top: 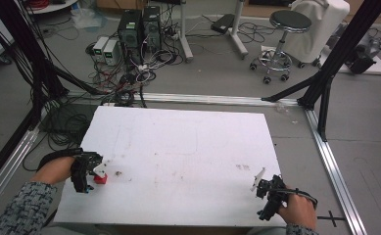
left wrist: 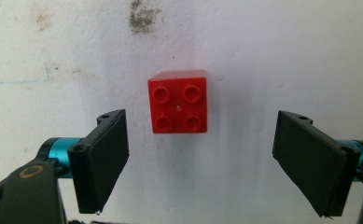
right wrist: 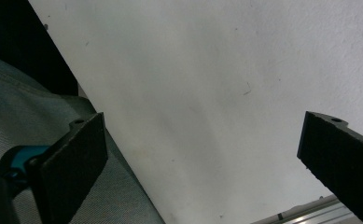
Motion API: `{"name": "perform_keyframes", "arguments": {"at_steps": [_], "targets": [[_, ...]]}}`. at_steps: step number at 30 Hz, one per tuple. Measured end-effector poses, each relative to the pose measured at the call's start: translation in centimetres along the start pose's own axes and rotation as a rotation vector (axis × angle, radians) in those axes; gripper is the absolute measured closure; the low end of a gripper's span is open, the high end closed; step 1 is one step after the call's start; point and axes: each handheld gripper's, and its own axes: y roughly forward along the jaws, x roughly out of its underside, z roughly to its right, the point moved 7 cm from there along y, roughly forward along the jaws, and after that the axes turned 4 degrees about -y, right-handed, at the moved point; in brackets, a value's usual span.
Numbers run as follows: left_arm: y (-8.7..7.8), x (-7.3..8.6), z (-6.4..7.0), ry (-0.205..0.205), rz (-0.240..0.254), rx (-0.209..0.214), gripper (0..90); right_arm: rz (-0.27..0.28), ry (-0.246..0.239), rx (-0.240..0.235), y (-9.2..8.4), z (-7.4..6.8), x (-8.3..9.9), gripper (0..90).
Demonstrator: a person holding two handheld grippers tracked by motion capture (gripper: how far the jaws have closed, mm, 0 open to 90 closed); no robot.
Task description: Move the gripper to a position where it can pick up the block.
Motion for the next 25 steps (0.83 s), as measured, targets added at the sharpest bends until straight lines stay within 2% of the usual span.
{"name": "perform_keyframes", "arguments": {"at_steps": [1,6,15,25], "targets": [[0.2,-0.1,-0.2,0.007,0.002,-0.01,19.0,-0.003,0.003,-0.001,0.1,0.0,0.0,1.1],[1.1,-0.3,-0.9,0.016,-0.02,0.001,19.1,-0.004,0.0,-0.005,0.2,0.0,0.0,1.1],[2.7,-0.3,-0.8,0.018,-0.026,0.043,19.3,-0.005,-0.001,-0.006,0.3,0.0,-0.1,1.1],[2.7,-0.2,-0.8,0.01,-0.018,0.038,19.4,-0.002,-0.002,-0.002,0.2,0.0,-0.3,1.1]]}}
